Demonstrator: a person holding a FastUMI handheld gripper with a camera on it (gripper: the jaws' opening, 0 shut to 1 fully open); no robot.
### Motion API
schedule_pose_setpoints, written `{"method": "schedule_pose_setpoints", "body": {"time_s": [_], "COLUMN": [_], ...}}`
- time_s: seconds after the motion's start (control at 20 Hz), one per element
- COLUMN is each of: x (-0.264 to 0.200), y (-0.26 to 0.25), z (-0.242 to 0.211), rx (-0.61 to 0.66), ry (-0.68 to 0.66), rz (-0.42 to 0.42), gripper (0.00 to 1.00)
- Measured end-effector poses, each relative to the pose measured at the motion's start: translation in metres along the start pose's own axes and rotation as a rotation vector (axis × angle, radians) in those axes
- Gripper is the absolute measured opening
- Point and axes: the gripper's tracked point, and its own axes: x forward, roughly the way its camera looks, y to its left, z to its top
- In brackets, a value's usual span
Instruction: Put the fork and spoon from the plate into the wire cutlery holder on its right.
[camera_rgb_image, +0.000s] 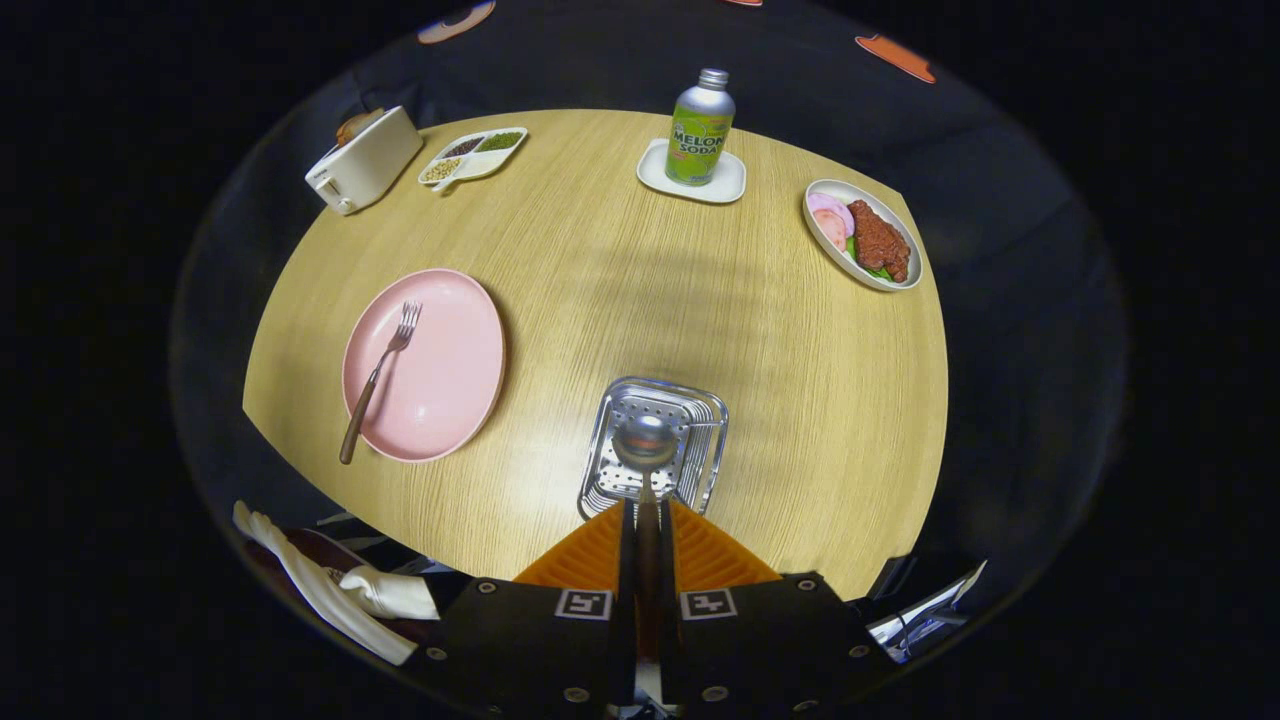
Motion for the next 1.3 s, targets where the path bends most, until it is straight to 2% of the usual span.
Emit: {"method": "schedule_pose_setpoints", "body": {"time_s": [0.1,0.2,0.25,0.35,0.5,0.7,0.75,0.95,1.3], "x": [-0.004,-0.011,-0.014,-0.022,-0.033,-0.039,-0.038,-0.028,-0.001], "y": [0.003,0.008,0.01,0.018,0.033,0.071,0.08,0.108,0.169], "z": [0.006,0.012,0.016,0.027,0.041,0.064,0.068,0.089,0.108], "rx": [0.01,0.031,0.048,0.08,0.111,0.126,0.12,0.096,0.122], "ry": [-0.033,-0.074,-0.098,-0.155,-0.239,-0.344,-0.365,-0.461,-0.585], "rz": [0.014,0.033,0.045,0.066,0.098,0.163,0.164,0.144,0.162], "gripper": [0.11,0.21,0.33,0.49,0.61,0.87,0.97,0.99,0.99]}}
